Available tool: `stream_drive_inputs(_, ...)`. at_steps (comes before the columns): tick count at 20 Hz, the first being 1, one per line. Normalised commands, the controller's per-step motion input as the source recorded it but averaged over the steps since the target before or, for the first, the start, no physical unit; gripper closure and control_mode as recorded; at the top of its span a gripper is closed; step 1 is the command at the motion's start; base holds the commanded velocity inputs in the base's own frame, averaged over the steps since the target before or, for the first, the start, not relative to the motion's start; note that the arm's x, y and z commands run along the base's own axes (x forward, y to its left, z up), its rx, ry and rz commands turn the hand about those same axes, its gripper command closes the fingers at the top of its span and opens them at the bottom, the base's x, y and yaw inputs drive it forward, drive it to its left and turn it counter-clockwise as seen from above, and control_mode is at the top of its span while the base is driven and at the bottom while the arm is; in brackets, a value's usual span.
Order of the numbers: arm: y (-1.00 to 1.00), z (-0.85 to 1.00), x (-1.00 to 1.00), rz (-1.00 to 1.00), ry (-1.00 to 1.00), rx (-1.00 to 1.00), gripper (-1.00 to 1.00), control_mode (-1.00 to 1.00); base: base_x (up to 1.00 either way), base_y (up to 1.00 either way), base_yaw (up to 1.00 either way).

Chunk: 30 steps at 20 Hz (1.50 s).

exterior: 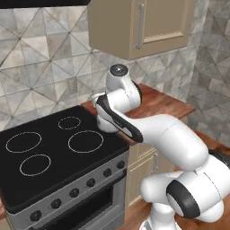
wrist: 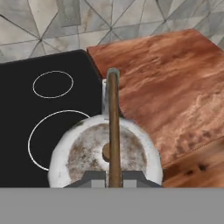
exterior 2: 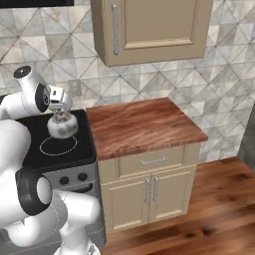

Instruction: The kettle is done boiling. Turn off the stove, then wait for 300 timesteps before moving the kettle to the dining table.

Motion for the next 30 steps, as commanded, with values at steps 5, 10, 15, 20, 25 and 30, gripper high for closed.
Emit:
stream_drive_inputs(5,0.00,0.00,0.00,0.00,0.00,0.00,1.00,1.00,-0.02,0.24,-0.59)
stream_drive_inputs(10,0.00,0.00,0.00,0.00,0.00,0.00,1.00,1.00,0.00,0.25,-0.58)
stream_drive_inputs(15,0.00,0.00,0.00,0.00,0.00,0.00,1.00,1.00,0.00,0.19,-0.57)
stream_drive_inputs(20,0.00,0.00,0.00,0.00,0.00,0.00,1.00,1.00,0.00,0.15,-0.58)
stream_drive_inputs(25,0.00,0.00,0.00,0.00,0.00,0.00,1.00,1.00,0.00,0.16,-0.59)
stream_drive_inputs(30,0.00,0.00,0.00,0.00,0.00,0.00,1.00,1.00,0.00,0.12,-0.59)
